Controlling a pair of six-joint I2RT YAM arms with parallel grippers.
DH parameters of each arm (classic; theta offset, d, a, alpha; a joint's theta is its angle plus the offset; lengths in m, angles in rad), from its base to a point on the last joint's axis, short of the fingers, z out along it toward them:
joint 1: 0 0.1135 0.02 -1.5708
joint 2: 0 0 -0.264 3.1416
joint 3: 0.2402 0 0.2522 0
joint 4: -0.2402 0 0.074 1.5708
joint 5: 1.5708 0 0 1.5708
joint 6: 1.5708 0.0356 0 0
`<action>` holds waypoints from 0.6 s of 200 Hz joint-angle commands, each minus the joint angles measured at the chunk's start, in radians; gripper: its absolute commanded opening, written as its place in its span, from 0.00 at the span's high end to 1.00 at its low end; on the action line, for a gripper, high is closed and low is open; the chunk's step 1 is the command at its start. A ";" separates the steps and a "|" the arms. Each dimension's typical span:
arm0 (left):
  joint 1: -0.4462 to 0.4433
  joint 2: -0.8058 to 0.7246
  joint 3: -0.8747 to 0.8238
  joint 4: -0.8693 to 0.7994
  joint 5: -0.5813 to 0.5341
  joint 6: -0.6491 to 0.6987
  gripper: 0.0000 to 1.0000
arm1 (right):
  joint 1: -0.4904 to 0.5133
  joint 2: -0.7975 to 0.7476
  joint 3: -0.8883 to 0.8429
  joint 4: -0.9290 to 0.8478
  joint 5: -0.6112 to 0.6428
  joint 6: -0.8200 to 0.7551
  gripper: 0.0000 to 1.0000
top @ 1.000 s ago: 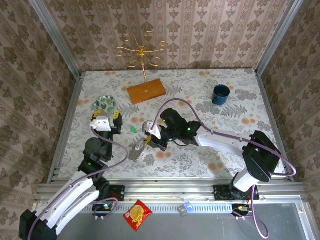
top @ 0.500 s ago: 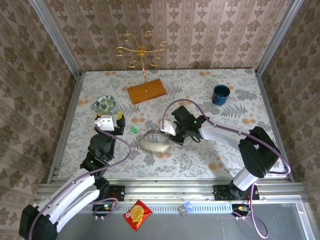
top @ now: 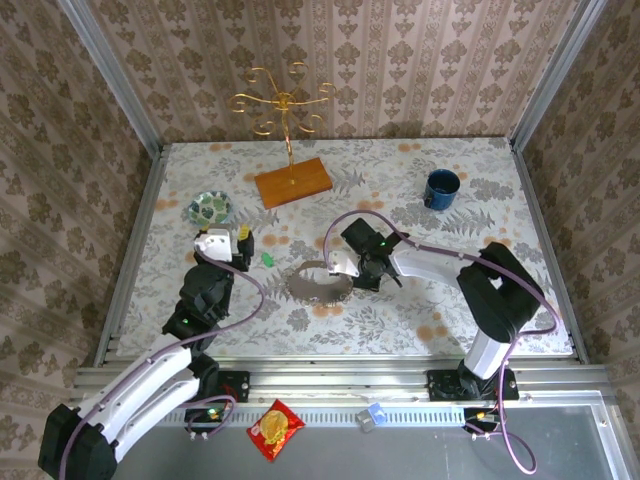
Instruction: Put the keys on the keyring
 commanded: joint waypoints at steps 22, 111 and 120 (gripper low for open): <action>0.006 0.003 0.015 0.000 0.047 -0.010 0.34 | -0.013 0.076 0.081 -0.013 0.169 -0.047 0.83; 0.009 0.067 0.058 -0.040 0.132 -0.007 0.33 | -0.088 -0.175 0.002 0.049 -0.019 0.334 0.63; 0.009 0.079 0.063 -0.042 0.150 -0.010 0.32 | -0.088 -0.210 -0.021 0.066 -0.029 0.434 0.63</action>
